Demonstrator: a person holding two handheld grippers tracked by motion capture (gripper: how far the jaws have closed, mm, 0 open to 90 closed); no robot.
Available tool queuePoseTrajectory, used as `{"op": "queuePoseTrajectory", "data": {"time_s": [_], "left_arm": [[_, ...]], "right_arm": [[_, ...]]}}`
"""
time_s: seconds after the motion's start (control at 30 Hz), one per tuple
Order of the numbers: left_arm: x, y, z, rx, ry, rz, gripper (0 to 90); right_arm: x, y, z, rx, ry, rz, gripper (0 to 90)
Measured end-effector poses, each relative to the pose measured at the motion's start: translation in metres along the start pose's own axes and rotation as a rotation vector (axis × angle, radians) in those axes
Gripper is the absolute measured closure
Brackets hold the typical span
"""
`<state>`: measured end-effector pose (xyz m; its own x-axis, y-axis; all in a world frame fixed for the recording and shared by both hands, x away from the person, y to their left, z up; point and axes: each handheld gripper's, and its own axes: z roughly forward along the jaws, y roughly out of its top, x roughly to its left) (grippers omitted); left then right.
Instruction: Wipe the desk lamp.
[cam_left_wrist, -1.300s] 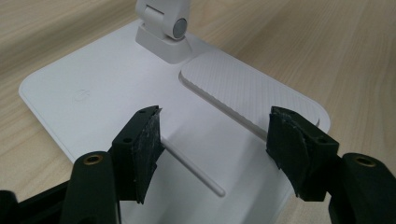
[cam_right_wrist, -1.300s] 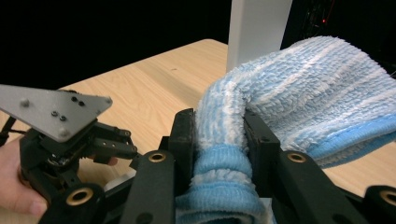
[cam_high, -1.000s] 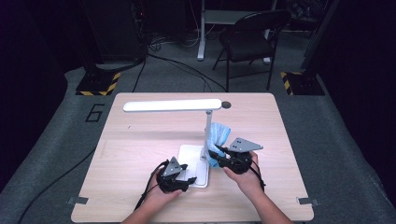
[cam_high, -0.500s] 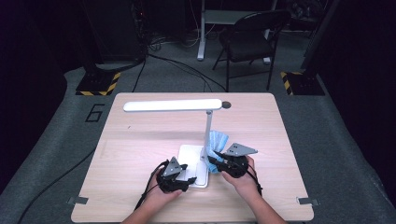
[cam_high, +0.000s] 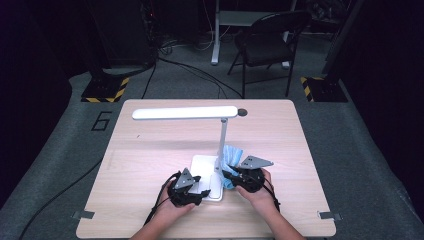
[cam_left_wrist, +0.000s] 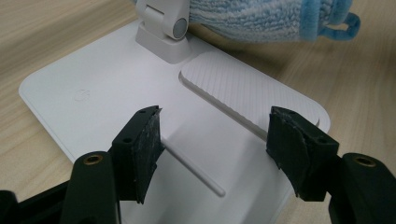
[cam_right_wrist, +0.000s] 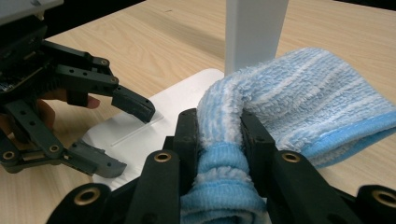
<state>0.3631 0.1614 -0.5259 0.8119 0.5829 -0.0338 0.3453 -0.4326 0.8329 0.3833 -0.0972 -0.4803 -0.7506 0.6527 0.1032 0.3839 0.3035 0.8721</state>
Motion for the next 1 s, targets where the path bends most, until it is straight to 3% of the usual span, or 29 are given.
{"op": "queuePoseTrajectory", "data": {"time_s": [0.37,1.0], "left_arm": [[0.0,0.0,0.0,-0.001,-0.001,-0.004,34.9],[0.0,0.0,0.0,0.001,-0.004,-0.002,34.9]], "right_arm": [[0.003,0.023,-0.016,-0.035,0.012,-0.011,72.0],[0.008,0.072,-0.05,-0.126,0.008,-0.089,72.1]]}}
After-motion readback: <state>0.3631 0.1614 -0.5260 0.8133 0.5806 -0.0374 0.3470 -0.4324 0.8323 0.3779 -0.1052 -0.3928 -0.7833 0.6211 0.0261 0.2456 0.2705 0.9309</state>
